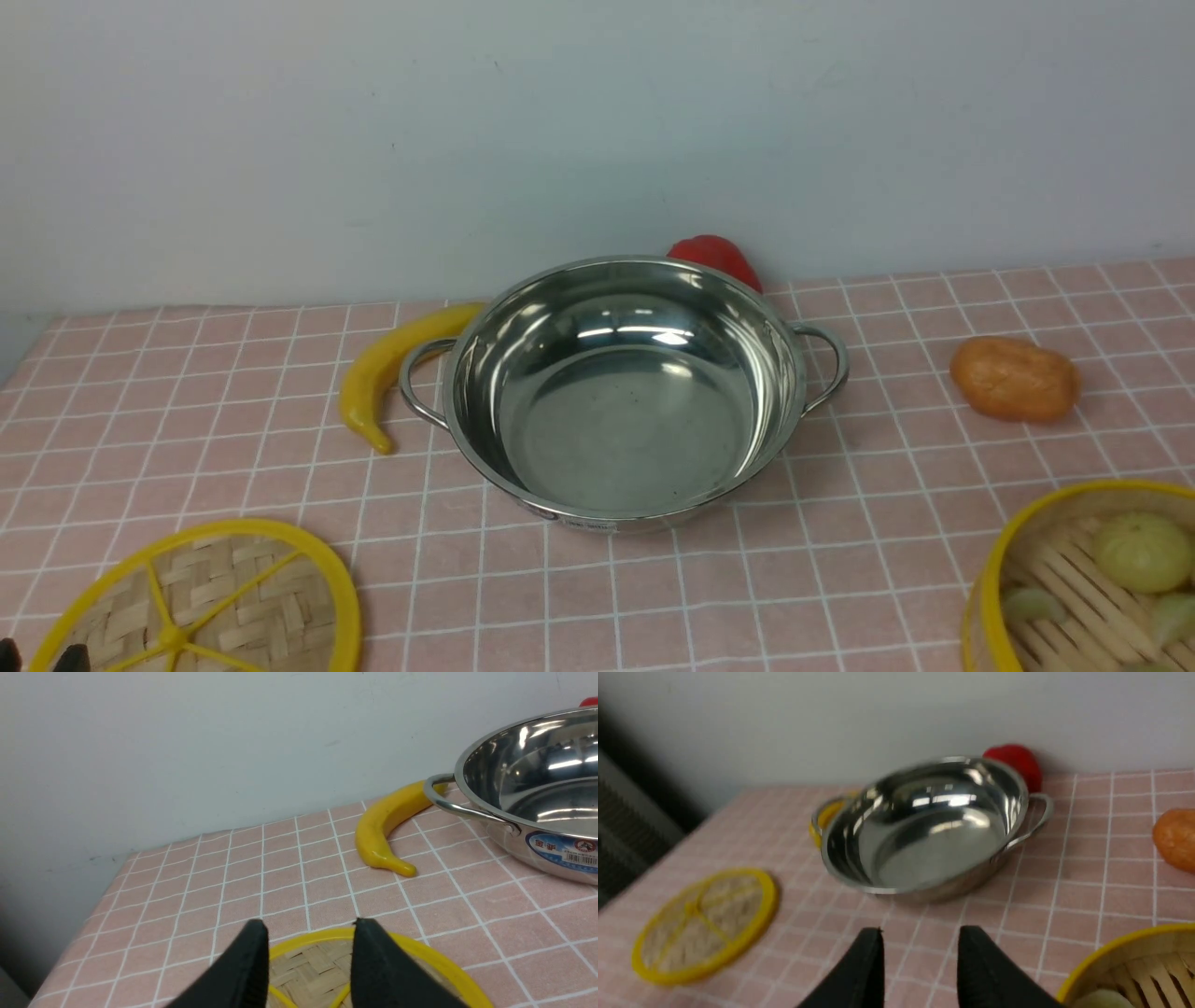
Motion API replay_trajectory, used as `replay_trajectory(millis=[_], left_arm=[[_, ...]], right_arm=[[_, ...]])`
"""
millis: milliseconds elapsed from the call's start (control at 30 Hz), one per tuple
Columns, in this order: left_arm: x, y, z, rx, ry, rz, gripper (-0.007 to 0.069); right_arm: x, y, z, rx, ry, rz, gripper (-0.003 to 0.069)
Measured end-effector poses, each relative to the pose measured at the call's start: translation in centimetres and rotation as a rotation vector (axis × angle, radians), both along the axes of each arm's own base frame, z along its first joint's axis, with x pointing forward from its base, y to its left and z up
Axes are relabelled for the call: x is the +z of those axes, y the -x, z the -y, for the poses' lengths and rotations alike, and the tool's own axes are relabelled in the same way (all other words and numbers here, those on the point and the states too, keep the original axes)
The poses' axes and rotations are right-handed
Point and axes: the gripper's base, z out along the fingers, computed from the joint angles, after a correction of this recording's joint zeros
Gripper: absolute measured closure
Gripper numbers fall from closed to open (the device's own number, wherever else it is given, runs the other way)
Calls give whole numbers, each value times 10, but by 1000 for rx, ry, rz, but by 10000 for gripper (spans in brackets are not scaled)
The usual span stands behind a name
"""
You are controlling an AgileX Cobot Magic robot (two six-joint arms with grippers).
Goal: Place the steamer in the pot on the pink tablecloth, and put the lid on the steamer.
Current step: 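Reach for and grasp the rim of the bamboo steamer holding the buns with the right gripper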
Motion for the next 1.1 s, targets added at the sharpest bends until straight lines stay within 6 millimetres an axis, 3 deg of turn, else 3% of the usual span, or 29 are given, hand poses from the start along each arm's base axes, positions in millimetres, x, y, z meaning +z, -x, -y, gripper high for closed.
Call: replay_trajectory(millis=[200, 400, 633, 733, 933, 1067, 1100], left_arm=[[0, 0, 0, 0, 0, 0, 381], [0, 0, 0, 0, 0, 0, 381], [0, 0, 0, 0, 0, 0, 381], [0, 0, 0, 0, 0, 0, 381], [0, 0, 0, 0, 0, 0, 381], [0, 0, 0, 0, 0, 0, 381], [0, 0, 0, 0, 0, 0, 381]], right_arm=[[-10, -50, -3, 135, 224, -277, 417], [-49, -96, -2, 164, 315, -579, 417], [-81, -126, -4, 152, 315, -772, 412], [-92, -136, -3, 143, 332, -814, 379], [-81, -152, -3, 129, 408, -718, 314], [-41, -173, 1, 20, 474, -580, 298], [-39, -174, 1, 0, 464, -585, 298]])
